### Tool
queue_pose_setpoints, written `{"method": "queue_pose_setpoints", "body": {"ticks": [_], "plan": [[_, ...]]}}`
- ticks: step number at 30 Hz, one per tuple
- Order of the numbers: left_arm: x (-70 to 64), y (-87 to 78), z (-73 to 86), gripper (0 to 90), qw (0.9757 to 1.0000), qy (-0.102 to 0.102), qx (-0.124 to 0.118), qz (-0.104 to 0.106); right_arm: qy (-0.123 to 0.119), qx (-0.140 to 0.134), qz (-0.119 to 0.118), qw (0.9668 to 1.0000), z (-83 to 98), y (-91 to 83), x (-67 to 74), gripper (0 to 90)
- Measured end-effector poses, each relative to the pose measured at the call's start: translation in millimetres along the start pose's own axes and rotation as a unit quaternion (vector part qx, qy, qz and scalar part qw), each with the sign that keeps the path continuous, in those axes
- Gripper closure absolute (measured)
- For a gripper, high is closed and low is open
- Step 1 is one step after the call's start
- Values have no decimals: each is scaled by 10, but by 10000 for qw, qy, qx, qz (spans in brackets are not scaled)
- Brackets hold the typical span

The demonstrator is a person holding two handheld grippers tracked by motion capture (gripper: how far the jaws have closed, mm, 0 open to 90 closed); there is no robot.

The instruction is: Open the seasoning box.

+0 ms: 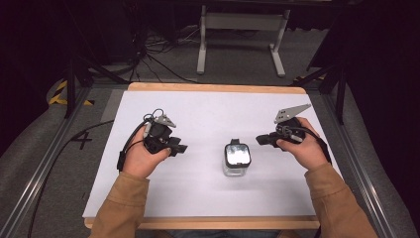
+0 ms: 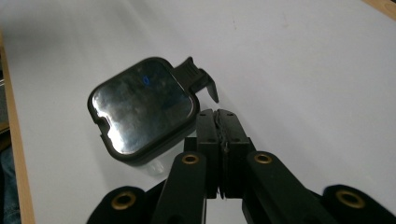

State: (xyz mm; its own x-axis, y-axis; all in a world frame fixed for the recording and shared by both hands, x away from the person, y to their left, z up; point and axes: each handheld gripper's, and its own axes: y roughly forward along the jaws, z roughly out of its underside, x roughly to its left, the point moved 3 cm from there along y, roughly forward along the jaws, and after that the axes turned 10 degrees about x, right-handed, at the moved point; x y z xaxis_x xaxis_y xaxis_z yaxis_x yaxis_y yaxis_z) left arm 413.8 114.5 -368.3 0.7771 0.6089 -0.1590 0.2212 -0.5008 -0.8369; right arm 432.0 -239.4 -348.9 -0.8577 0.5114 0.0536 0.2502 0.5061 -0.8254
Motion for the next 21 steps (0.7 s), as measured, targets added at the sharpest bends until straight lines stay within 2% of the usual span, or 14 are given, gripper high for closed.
{"method": "queue_pose_setpoints", "body": {"ticks": [5, 7, 12, 21], "plan": [[-11, -3, 4, 604, 10000, 28, -5, 12, -134, 18, -92, 9999, -154, 33, 32, 898], [-17, -7, -1, 605, 10000, 8, -61, 36, -257, 148, -109, 9995, -257, 91, 53, 898], [-31, 14, -14, 604, 10000, 75, -28, 48, -353, 305, -197, 9987, -413, 213, 71, 899], [-40, 18, -18, 604, 9999, 98, 15, 84, -473, 616, -275, 9966, -560, 451, 43, 900]]}}
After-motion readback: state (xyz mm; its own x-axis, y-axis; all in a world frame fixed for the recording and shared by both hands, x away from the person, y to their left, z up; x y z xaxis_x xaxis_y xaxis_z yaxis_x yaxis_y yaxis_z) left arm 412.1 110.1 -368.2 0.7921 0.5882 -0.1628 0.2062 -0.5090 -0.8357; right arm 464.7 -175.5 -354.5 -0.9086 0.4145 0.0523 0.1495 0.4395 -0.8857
